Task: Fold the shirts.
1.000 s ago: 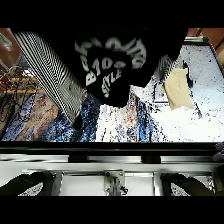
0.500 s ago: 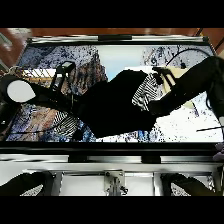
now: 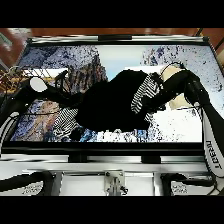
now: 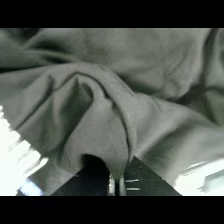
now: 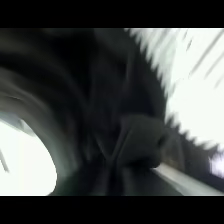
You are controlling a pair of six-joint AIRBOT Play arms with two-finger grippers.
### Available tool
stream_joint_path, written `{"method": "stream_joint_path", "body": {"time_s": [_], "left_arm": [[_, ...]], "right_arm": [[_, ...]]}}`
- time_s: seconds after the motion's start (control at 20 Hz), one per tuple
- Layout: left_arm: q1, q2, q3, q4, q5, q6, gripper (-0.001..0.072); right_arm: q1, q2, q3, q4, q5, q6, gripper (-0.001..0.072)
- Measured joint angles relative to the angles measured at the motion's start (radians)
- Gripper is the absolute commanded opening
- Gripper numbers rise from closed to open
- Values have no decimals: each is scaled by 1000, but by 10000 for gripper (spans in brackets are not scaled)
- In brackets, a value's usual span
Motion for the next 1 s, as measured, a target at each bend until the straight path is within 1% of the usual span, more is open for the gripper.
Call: {"method": "stream_joint_path", "body": {"time_s": [0.05, 0.15, 0.25, 0.4, 0.6, 0.65, 0.7, 0.85, 1.0], "left_arm": [[7, -27, 0, -50, 24, 21, 54], [15, -68, -2, -123, 60, 65, 53], [21, -89, -2, -175, 86, 108, 54], [30, -101, 0, -215, 103, 158, 54], [34, -105, 1, -241, 107, 191, 54], [35, -105, 1, -241, 103, 198, 54], [35, -104, 1, -244, 98, 209, 54], [35, -96, 1, -248, 68, 243, 54], [35, -90, 1, -250, 52, 260, 54]], "right_arm": [[-5, -16, 0, 13, 53, -2, 503], [-11, -31, 13, 24, 138, -20, 503], [-13, -30, 53, 11, 179, -43, 504], [-1, 5, 119, -82, 158, -65, 505], [108, 37, 149, -261, 71, -72, 508], [150, 41, 152, -284, 62, -74, 599], [188, 45, 154, -312, 66, -75, 623], [274, 45, 158, -401, 89, -59, 623], [312, 35, 159, -410, 94, -47, 622]]}}
